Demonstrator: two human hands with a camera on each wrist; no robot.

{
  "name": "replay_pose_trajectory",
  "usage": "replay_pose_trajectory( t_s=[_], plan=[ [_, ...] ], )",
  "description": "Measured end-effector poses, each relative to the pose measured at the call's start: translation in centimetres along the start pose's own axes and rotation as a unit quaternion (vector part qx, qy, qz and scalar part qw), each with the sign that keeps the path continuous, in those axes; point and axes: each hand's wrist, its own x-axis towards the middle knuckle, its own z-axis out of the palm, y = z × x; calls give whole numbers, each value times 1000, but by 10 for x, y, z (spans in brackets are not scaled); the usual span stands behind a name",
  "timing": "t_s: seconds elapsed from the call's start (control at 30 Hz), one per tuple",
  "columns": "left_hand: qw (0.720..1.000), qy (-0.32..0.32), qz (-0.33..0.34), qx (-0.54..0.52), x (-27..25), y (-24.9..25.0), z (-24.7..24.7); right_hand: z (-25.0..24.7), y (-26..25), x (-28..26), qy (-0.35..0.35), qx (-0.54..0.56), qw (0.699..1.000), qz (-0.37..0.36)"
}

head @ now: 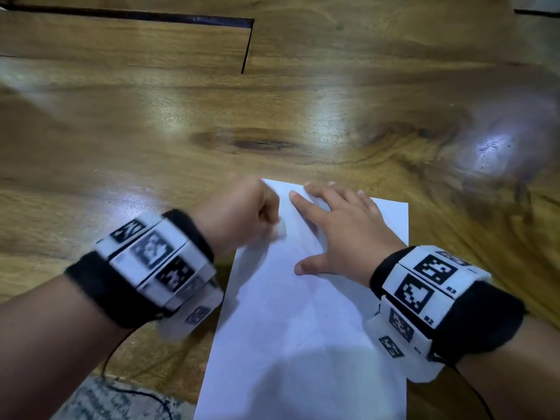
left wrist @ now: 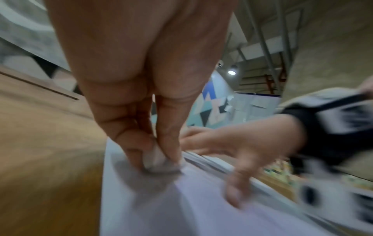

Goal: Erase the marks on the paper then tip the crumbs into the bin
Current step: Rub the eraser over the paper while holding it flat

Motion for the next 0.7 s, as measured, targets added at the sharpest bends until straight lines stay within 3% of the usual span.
replay_pose_trajectory(
  t_s=[0.07,0.1,0.27,0.43,0.47,0.6,0.7],
  plan=[
    [998,-53,8,11,-11,-1,5,0,0,0,-2,0,1000,0],
    [999,-45,2,-4,-9,0,3,0,0,0,-3,0,1000,1],
    [997,73,-13,-34,23,6,-4,-2,-1,0,-6,-10,1000,4],
    [998,-48,39,15,-22,5,16,-2,-2,-1,-9,-20,1000,2],
    [998,-45,35,11,-19,4,14,-2,-2,-1,-10,-22,1000,2],
    [997,74,-7,-15,18,6,-5,-2,-3,0,-10,-26,1000,5],
    [998,63,-13,-12,11,5,-1,-3,-3,-1,-12,-27,1000,3]
  ],
)
